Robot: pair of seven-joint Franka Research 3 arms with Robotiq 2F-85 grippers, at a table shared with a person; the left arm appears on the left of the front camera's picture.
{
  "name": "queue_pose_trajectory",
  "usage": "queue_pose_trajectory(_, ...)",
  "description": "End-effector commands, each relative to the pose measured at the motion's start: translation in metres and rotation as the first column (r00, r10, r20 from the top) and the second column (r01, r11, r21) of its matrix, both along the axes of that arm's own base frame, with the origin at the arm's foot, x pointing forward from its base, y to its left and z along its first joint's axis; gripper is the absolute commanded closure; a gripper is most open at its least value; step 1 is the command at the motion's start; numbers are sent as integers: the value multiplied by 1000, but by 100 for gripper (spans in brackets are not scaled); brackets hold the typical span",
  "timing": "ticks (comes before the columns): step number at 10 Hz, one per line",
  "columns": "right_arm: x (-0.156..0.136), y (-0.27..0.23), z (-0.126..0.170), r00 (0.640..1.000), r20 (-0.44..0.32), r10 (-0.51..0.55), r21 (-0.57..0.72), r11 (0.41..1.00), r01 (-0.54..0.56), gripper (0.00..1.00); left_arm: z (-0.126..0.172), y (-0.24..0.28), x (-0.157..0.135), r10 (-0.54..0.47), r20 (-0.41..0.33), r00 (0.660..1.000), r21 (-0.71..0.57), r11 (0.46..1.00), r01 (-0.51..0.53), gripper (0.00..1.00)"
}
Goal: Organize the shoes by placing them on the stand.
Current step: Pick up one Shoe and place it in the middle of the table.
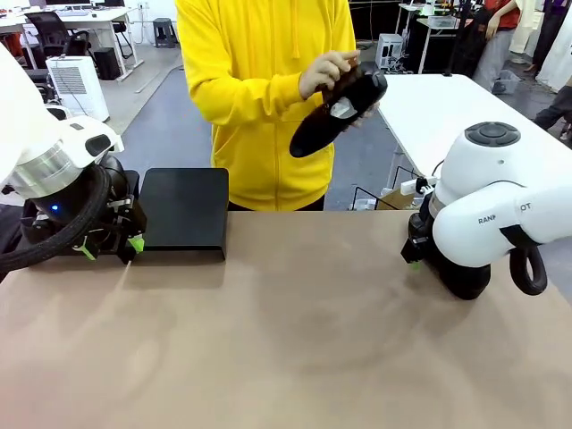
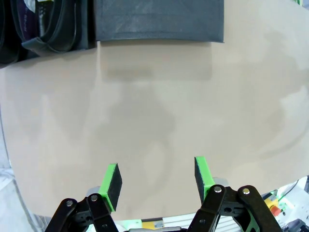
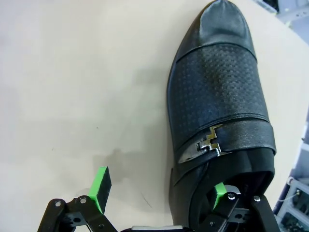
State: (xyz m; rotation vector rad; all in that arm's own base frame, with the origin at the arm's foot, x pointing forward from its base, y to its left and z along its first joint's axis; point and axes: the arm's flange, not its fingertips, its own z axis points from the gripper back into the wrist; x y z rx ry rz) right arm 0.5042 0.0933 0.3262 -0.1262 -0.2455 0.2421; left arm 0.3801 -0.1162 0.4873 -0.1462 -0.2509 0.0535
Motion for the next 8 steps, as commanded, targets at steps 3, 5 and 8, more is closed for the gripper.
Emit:
queue_pose_trajectory(3,-17,-18,32,995,54,-80,1,997,80,0,-1,2,-1,-5,9,1000,-3,1000,5,22)
queue_pose_trajectory(5,-32,-27,59,986,80,-145,16,989,144,0,-1,2,-1,-5,9,1000,-3,1000,5,22)
queue_pose_trajectory(8,-40,-46,76,970,115,-212,40,977,209,0,-1,2,-1,-5,9,1000,-3,1000,5,22)
